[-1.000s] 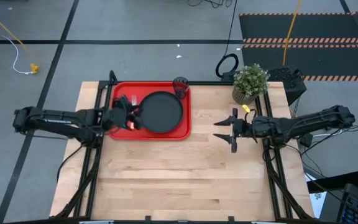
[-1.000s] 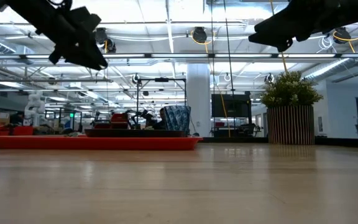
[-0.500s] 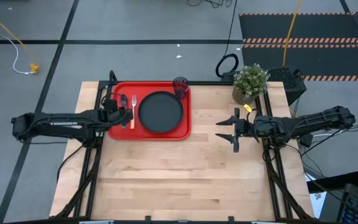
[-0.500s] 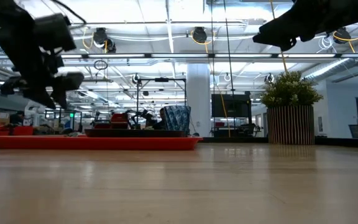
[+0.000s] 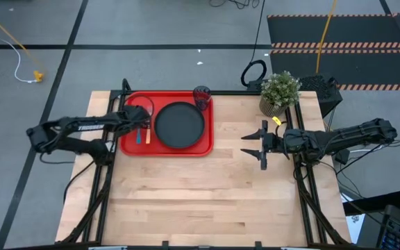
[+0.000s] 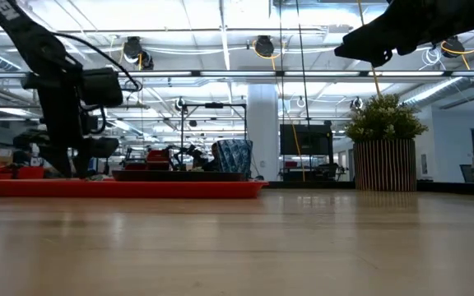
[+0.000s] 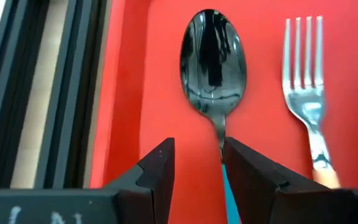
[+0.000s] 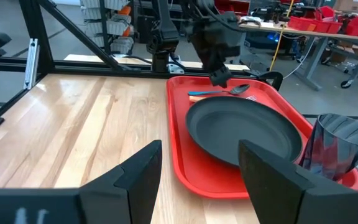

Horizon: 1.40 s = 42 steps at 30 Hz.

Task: Pick and place plate/cup/fork/spoon on tray
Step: Put the blue spoon on the red tray to the left of the orange fork, then return to Home Position

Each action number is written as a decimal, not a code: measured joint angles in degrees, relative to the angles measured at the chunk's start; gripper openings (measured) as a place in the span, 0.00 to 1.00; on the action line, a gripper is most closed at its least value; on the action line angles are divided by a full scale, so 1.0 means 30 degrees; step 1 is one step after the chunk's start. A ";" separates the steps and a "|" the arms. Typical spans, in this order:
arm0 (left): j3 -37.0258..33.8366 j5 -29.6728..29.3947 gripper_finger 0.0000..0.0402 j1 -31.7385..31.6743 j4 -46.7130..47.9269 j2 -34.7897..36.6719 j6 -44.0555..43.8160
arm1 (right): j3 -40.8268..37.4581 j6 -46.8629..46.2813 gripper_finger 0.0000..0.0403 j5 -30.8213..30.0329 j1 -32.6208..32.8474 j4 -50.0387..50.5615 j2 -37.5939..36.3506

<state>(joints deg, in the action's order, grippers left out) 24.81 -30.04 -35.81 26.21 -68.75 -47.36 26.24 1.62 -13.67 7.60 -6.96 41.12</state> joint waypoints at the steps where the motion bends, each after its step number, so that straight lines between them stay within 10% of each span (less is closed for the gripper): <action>1: 0.0006 0.0003 0.35 -0.0131 -0.0284 -0.0433 0.0065 | 0.0000 0.0009 0.50 0.0000 0.0000 0.0000 0.0000; 27: 0.0993 -0.1042 0.35 -0.0468 -0.0914 -0.2242 0.1936 | -0.0022 0.0191 0.50 -0.0008 -0.0015 0.0209 0.0007; 42: 0.3048 -0.3697 0.32 0.7773 -0.3427 0.1758 0.6735 | -0.0022 0.0760 0.40 0.0039 -0.0015 0.0357 -0.1471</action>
<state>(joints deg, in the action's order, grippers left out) 33.95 -41.13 -12.49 15.92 -63.48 -27.16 26.17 3.90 -13.56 7.55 -5.89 36.71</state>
